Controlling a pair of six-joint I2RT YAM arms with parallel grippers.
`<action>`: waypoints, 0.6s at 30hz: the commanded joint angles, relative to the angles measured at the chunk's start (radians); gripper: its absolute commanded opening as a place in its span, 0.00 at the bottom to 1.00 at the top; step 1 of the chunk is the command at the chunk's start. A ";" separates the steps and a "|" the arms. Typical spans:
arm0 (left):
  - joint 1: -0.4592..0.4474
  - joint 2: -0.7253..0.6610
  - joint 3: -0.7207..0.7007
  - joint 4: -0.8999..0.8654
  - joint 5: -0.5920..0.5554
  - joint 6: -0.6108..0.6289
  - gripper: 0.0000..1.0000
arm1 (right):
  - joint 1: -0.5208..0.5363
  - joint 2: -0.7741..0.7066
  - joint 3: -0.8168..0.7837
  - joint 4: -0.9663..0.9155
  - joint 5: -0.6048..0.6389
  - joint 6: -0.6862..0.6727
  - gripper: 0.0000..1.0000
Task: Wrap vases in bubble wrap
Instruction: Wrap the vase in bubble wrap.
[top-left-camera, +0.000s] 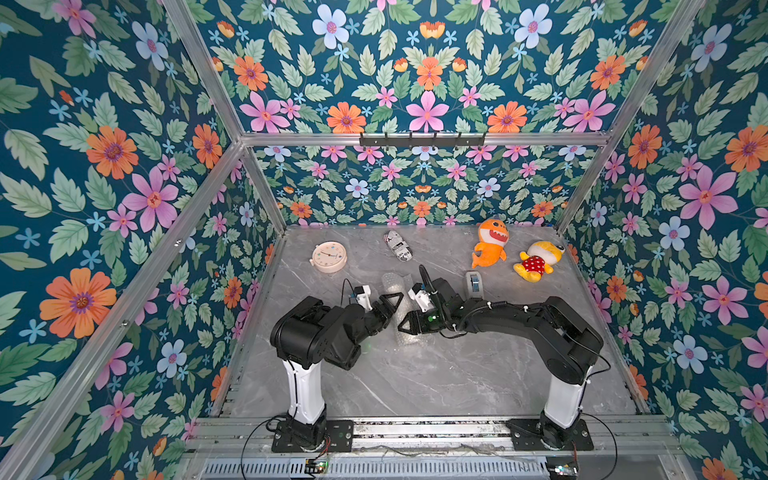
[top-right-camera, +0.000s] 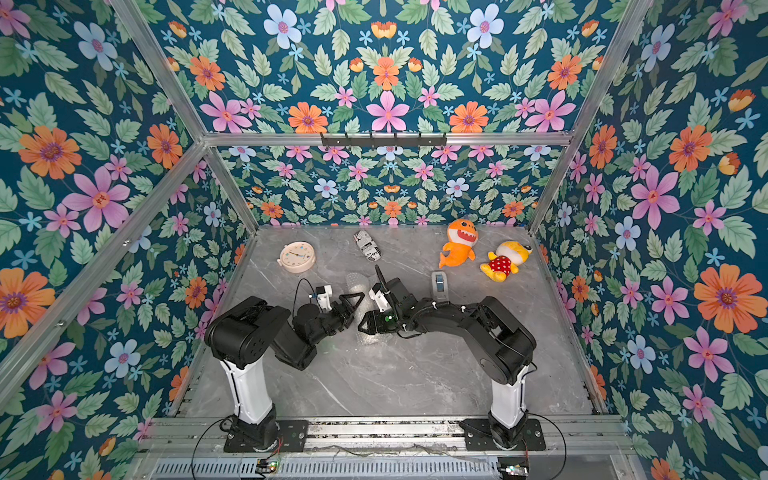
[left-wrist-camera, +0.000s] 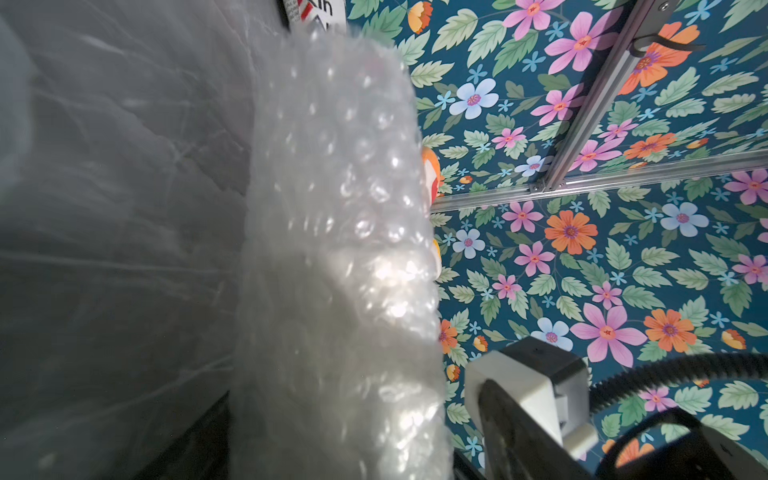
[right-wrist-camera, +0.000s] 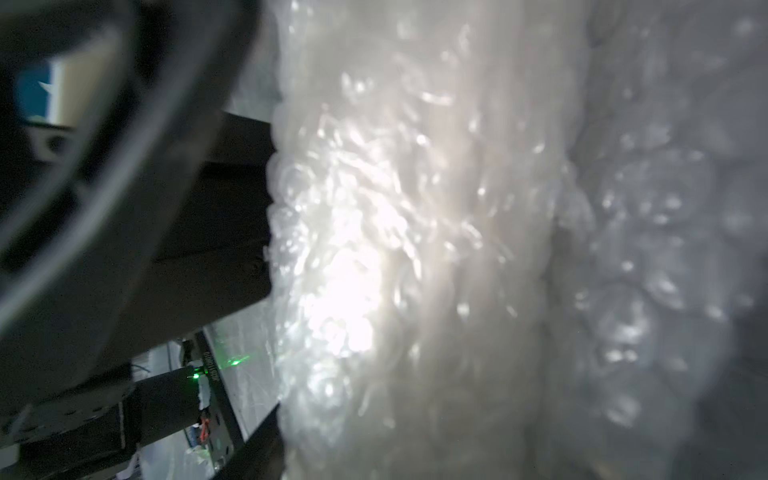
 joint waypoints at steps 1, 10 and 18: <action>0.025 -0.034 -0.002 -0.090 0.018 0.050 0.87 | 0.028 -0.017 0.024 -0.120 0.142 -0.037 0.61; 0.031 -0.112 0.039 -0.305 0.062 0.149 0.82 | 0.130 -0.004 0.099 -0.223 0.365 0.054 0.59; 0.021 -0.071 0.024 -0.301 0.064 0.161 0.75 | 0.118 0.002 0.073 -0.140 0.286 0.077 0.59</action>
